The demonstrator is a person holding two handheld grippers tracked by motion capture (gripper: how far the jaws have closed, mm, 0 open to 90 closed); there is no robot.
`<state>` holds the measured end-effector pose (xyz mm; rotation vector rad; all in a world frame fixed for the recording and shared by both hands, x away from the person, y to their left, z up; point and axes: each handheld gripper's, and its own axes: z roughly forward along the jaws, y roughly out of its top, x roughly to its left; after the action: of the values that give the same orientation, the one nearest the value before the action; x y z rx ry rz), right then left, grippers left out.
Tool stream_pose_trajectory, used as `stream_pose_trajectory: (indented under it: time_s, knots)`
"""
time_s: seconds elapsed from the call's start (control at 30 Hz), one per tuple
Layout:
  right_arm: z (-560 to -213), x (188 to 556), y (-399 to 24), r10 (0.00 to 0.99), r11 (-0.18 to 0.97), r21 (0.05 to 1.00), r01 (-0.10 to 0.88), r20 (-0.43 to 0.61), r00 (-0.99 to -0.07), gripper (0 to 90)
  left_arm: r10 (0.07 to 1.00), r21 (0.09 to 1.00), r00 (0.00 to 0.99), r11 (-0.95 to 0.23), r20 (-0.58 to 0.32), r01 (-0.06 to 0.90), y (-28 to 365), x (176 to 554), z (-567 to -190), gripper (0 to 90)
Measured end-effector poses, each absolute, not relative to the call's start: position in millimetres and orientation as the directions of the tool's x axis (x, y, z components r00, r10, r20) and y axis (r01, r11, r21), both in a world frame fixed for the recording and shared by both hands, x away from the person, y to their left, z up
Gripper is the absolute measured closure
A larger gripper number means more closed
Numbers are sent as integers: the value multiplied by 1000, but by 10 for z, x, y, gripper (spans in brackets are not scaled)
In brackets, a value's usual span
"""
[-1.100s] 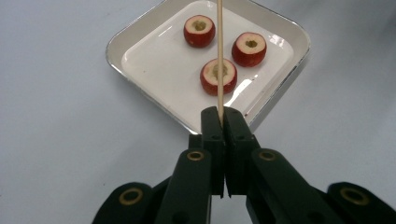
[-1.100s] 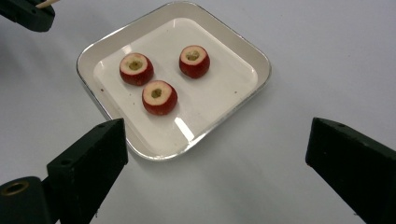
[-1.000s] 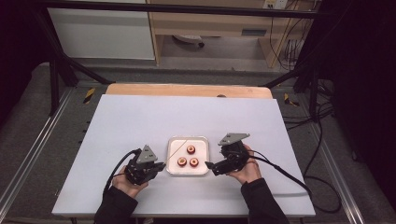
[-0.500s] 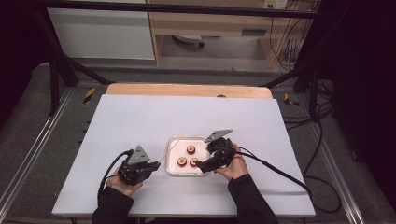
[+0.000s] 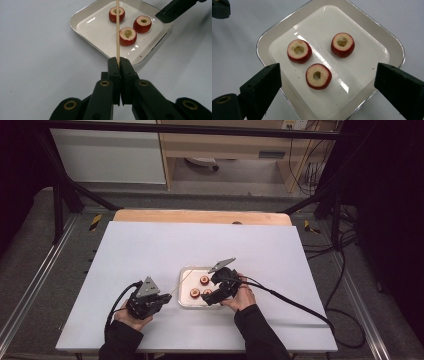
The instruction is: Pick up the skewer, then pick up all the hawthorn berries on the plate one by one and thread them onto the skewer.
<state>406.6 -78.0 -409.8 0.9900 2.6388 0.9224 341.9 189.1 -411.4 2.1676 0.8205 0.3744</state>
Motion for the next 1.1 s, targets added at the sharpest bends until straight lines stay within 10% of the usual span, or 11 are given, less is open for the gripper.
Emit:
stream_pose_trajectory:
  time_s: [1.1]
  knots:
    - [-4247,4232,-577,573,707,455,540,79,-816,582,663,748,749,-494,-6,443,1885,3437,-4141,881]
